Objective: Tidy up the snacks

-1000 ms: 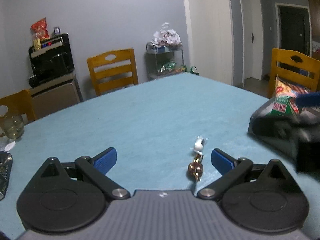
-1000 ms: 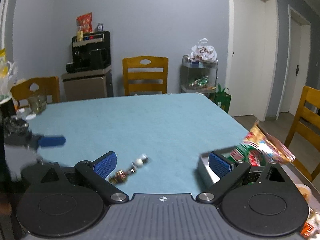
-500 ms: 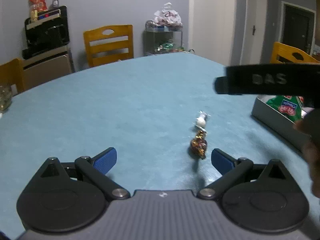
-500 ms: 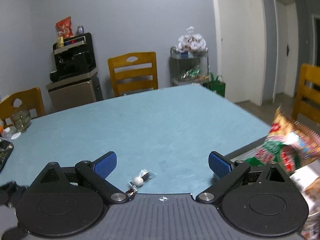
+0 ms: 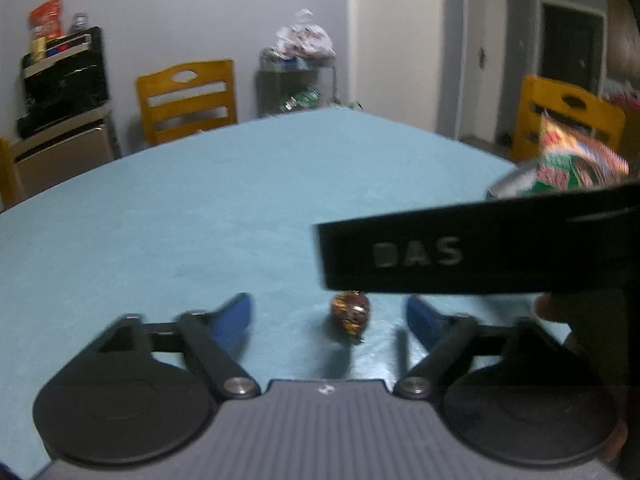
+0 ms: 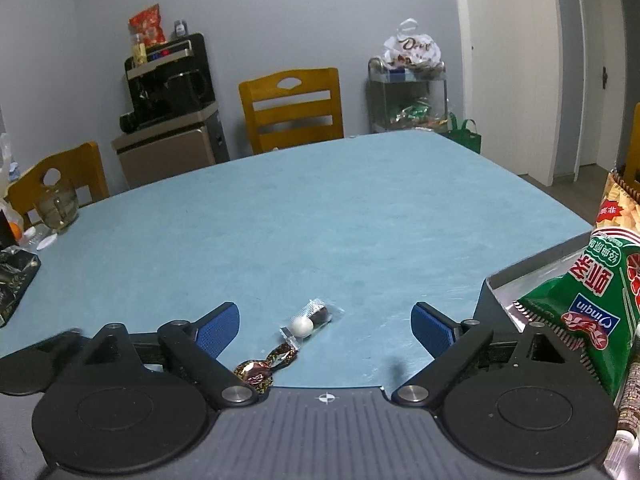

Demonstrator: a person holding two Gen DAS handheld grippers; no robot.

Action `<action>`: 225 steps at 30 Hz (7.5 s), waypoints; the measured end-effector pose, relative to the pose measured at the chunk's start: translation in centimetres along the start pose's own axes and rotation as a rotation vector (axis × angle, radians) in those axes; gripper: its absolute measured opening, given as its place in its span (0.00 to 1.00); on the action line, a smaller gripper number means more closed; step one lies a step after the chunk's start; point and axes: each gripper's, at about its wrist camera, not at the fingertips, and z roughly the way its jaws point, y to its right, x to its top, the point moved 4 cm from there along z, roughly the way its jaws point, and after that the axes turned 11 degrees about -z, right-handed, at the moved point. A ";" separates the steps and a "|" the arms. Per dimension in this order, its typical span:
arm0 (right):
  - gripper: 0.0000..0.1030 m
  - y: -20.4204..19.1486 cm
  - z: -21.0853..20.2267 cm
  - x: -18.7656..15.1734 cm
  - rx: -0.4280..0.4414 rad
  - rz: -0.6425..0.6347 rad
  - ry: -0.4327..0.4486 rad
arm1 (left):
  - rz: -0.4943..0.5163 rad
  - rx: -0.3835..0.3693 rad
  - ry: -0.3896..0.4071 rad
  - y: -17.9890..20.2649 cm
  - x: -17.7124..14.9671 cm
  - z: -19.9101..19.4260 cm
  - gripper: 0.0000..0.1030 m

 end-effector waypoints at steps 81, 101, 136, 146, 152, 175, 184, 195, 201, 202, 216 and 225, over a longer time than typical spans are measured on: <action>0.16 -1.5 3.8 -0.3 -0.054 -0.094 -0.113 | -0.092 -0.022 0.047 -6.8 -2.6 -9.0 0.20; 0.16 1.1 -10.8 -3.7 0.040 -0.146 0.008 | -0.072 -0.013 0.115 -5.7 -3.0 -11.0 0.20; 0.17 16.7 -17.0 -8.8 -0.080 -0.017 0.055 | 0.151 -0.305 0.076 20.2 1.3 -7.3 0.20; 0.17 16.2 -16.2 -9.4 -0.080 -0.031 0.026 | 0.164 -0.293 0.033 22.3 1.0 -2.7 0.25; 0.34 16.1 -16.8 -9.4 -0.110 -0.033 0.035 | 0.130 -0.292 0.056 21.3 0.8 -3.5 0.66; 1.00 7.1 -21.5 -13.3 -0.368 -0.106 0.040 | 0.135 -0.243 0.037 9.9 -4.3 -10.4 0.95; 1.00 4.8 -20.0 -15.7 -0.374 -0.075 -0.054 | 0.165 -0.276 0.032 10.3 -5.6 -10.9 0.95; 1.00 5.3 -19.0 -16.4 -0.363 -0.007 -0.101 | 0.182 -0.283 0.014 10.8 -6.1 -10.6 0.95; 1.00 5.9 -18.5 -16.8 -0.360 0.022 -0.117 | 0.193 -0.284 0.004 11.0 -6.3 -10.4 0.95; 1.00 6.0 -18.4 -16.9 -0.356 0.029 -0.121 | 0.194 -0.283 0.003 11.0 -6.3 -10.3 0.95; 1.00 6.4 -18.2 -17.1 -0.340 0.047 -0.121 | 0.197 -0.284 -0.007 11.0 -6.5 -10.2 0.95; 1.00 6.5 -18.2 -17.2 -0.338 0.051 -0.119 | 0.197 -0.284 -0.007 11.0 -6.5 -10.1 0.95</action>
